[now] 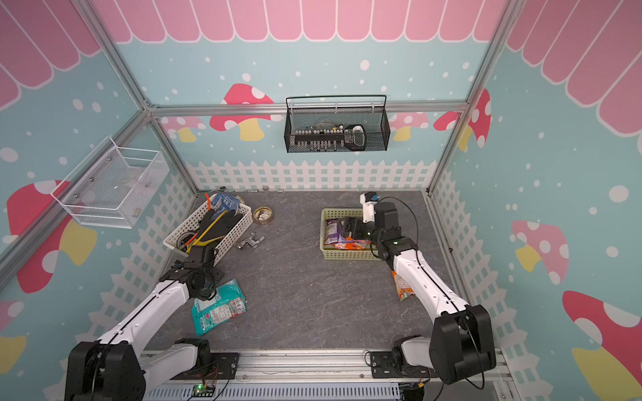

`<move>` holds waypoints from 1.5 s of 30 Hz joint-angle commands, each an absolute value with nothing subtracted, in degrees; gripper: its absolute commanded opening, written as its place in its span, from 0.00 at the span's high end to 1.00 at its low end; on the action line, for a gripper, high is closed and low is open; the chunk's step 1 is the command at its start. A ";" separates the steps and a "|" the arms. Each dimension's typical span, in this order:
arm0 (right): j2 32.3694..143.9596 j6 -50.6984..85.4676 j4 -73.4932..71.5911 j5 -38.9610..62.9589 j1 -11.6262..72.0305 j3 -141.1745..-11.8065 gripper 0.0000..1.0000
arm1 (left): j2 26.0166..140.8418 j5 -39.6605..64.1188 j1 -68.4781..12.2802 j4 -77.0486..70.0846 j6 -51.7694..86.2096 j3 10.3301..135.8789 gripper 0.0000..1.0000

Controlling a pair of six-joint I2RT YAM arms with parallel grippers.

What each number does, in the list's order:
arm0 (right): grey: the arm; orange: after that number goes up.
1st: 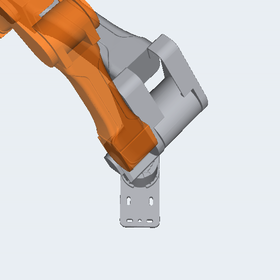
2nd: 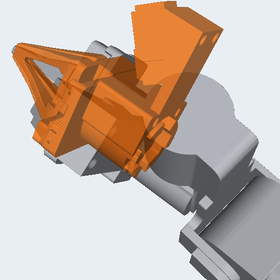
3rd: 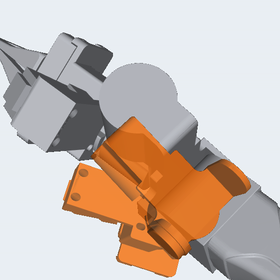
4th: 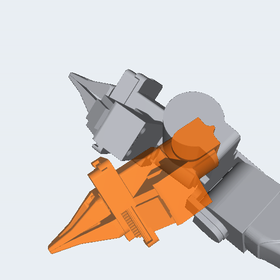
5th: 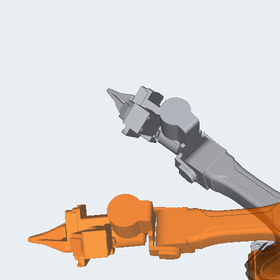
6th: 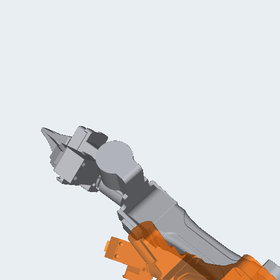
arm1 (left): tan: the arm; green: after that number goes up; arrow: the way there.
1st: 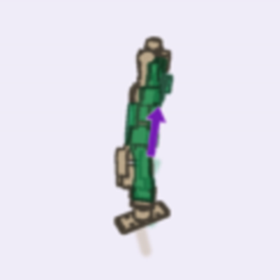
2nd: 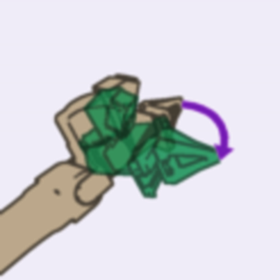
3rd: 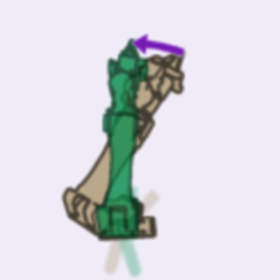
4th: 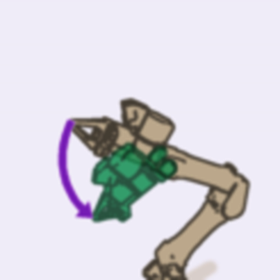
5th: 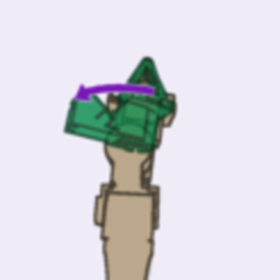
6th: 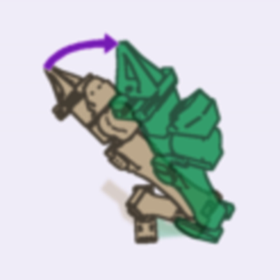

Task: Put the candies in the basket
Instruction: Pick up the candy at the center of the board.

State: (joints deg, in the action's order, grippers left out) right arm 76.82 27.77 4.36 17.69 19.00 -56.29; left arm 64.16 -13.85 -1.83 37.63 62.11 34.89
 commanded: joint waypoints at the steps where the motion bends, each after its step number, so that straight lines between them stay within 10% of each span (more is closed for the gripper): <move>1: 80.26 29.24 2.04 21.33 27.19 -57.17 0.07 | 62.42 -13.01 -1.43 36.92 61.66 32.42 0.52; 18: 118.67 34.24 -10.22 31.44 55.09 -75.84 0.52 | 60.91 -3.76 -0.70 31.55 61.45 27.29 0.58; 45: 138.25 32.34 -2.15 33.07 59.01 -95.78 0.70 | 58.65 -4.34 -0.67 31.50 62.49 27.00 0.57</move>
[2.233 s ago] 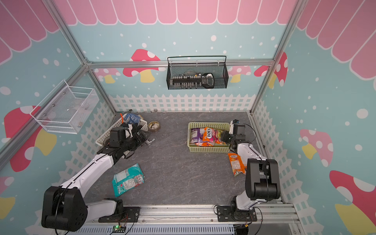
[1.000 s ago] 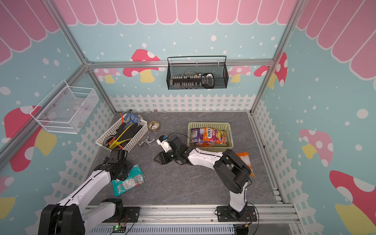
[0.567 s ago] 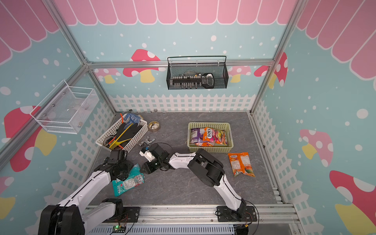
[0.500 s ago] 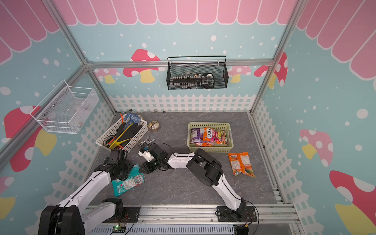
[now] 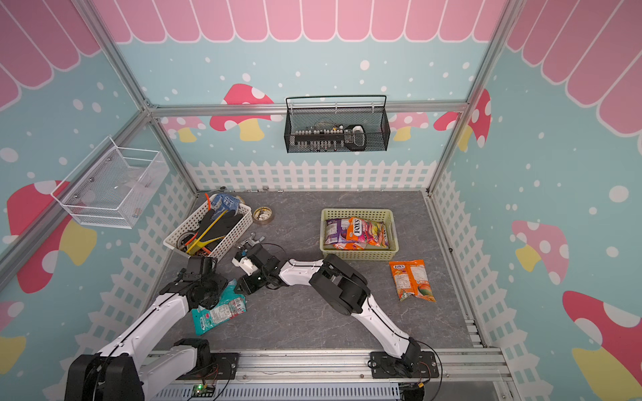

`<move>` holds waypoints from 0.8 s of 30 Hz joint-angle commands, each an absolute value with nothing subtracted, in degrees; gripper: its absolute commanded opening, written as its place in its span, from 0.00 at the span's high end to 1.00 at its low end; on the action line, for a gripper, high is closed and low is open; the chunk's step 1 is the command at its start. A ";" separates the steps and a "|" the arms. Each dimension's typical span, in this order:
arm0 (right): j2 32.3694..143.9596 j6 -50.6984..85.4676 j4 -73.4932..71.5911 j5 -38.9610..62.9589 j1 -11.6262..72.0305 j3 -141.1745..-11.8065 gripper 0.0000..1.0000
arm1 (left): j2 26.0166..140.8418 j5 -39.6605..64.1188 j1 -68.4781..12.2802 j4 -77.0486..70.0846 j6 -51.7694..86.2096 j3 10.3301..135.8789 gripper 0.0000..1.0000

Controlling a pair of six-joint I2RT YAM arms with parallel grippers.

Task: Put the candies in the basket
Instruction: Pick up the candy at the center of the board.

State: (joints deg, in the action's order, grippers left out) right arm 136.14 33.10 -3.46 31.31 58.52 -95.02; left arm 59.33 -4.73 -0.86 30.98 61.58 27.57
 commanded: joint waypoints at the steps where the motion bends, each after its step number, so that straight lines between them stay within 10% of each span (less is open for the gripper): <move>1: 138.12 32.34 -2.18 32.84 58.98 -95.71 0.72 | 58.56 -4.34 -0.65 31.48 62.61 27.06 0.57; 8: 136.44 31.68 -4.40 32.57 58.74 -94.04 1.00 | 57.30 -3.66 -0.68 32.40 63.34 29.15 0.57; 24: 112.68 21.07 7.81 15.80 55.02 -82.05 1.00 | 55.21 5.63 -0.69 23.67 39.28 39.20 0.23</move>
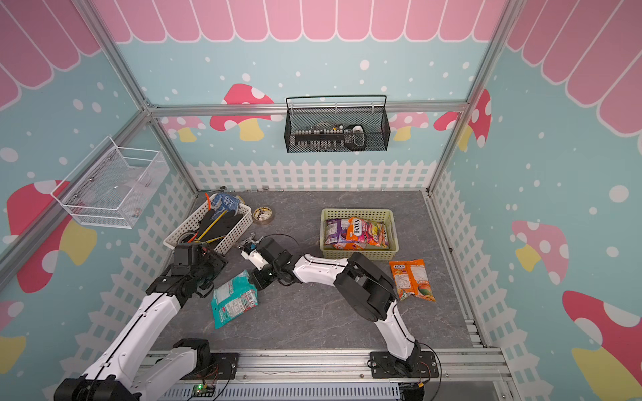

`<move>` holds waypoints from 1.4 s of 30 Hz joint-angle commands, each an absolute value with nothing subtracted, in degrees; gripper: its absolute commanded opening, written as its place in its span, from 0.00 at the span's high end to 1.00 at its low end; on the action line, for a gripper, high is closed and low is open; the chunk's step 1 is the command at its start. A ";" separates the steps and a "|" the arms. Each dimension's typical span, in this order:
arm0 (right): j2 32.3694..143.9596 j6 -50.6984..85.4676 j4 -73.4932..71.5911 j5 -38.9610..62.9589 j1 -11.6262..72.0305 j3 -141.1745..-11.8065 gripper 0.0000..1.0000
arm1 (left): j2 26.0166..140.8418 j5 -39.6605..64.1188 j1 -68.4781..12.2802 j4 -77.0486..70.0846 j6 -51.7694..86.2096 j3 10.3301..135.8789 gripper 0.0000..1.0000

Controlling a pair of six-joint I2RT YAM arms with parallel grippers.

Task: Put the candies in the basket
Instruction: Pick up the candy at the center of the board, then place the candy in the basket.

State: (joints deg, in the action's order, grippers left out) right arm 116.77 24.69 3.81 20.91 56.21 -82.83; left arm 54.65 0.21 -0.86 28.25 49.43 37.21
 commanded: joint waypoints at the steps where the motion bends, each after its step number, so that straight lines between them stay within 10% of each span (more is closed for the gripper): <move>1: 111.46 20.69 8.79 15.26 54.58 -81.77 1.00 | 55.37 7.39 -0.66 22.76 37.42 39.59 0.21; 6: 103.80 19.15 13.98 14.07 51.14 -82.26 1.00 | 57.21 17.06 -1.09 19.11 28.86 41.78 0.01; 42: 95.13 12.50 28.37 21.44 20.98 -90.36 1.00 | 57.84 50.05 -1.34 3.80 23.63 36.21 0.01</move>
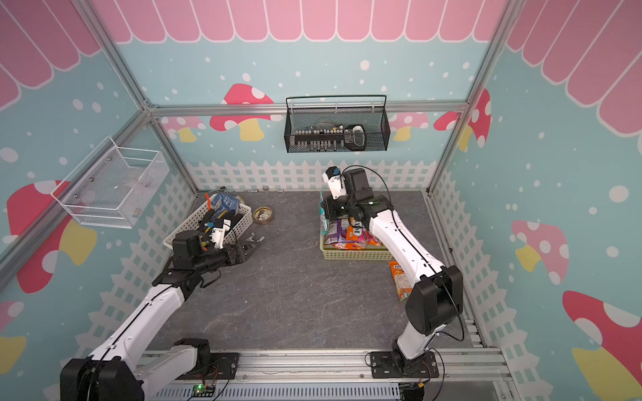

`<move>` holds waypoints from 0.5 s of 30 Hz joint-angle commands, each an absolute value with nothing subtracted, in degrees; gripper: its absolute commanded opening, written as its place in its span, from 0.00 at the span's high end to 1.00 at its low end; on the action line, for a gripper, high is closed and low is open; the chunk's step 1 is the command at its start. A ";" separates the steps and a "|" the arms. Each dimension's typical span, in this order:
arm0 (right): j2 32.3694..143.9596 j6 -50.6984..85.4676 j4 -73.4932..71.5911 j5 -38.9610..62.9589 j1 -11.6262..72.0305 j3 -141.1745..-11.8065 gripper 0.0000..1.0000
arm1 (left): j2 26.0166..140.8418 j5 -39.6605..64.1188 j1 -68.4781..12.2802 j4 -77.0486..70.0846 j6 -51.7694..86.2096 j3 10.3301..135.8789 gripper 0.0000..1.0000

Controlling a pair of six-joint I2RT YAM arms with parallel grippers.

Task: Put the candies in the basket
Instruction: Place the candy in the basket.

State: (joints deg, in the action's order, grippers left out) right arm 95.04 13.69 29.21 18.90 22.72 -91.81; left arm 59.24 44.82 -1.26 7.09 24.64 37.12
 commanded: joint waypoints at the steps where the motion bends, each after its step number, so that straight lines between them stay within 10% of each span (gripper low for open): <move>1: 95.48 12.47 28.30 22.10 20.08 -89.75 1.00 | 57.55 50.14 -1.41 3.56 23.56 36.13 0.01; 15: 96.55 12.85 26.55 27.64 17.56 -86.67 1.00 | 56.81 50.07 -1.36 3.00 23.57 35.95 0.01</move>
State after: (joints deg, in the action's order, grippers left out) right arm 96.36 13.32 29.10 24.88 17.65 -87.05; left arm 57.41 49.08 -1.26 4.27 24.64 36.34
